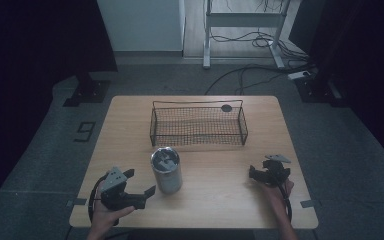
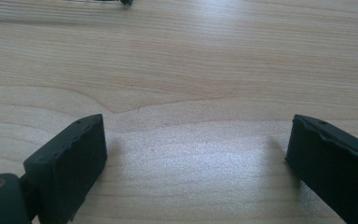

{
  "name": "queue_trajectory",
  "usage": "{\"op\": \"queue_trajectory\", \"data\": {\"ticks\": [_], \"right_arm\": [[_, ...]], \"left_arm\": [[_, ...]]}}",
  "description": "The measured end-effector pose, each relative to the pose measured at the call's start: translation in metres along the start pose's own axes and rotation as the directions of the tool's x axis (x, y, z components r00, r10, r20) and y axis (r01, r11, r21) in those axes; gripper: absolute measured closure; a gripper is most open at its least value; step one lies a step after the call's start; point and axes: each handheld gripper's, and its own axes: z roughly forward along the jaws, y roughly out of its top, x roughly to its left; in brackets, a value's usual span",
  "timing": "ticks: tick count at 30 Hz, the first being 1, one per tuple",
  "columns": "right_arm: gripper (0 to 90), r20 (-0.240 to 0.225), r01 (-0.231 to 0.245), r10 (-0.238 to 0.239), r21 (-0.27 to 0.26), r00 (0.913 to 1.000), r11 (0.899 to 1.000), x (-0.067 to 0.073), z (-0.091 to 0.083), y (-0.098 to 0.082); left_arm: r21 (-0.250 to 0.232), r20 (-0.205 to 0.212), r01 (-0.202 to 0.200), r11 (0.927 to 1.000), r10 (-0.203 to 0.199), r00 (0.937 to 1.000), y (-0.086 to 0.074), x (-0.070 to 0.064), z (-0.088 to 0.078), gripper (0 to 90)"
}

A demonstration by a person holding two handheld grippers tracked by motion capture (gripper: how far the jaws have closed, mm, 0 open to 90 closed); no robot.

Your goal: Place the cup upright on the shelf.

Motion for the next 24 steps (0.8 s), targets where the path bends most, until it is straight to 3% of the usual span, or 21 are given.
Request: {"op": "queue_trajectory", "data": {"ticks": [10, 17, 24], "right_arm": [[5.1, 0.001, -0.001, 0.001, -0.001, 1.0000, 1.000, 0.000, 0.000, 0.000], [5.1, 0.001, -0.001, 0.001, -0.001, 1.0000, 1.000, 0.000, 0.000, 0.000], [5.2, 0.002, -0.002, 0.002, -0.001, 1.0000, 1.000, 0.000, 0.000, 0.000]], "left_arm": [[0.012, 0.038, -0.031, 0.9994, 0.031, 0.9988, 0.000, -0.010, 0.009, 1.6], [0.030, 0.029, -0.041, 0.9987, 0.040, 0.9988, -0.001, -0.013, 0.020, 1.3], [0.027, 0.024, -0.024, 0.9993, 0.023, 0.9994, -0.001, -0.011, 0.029, 1.3]]}}
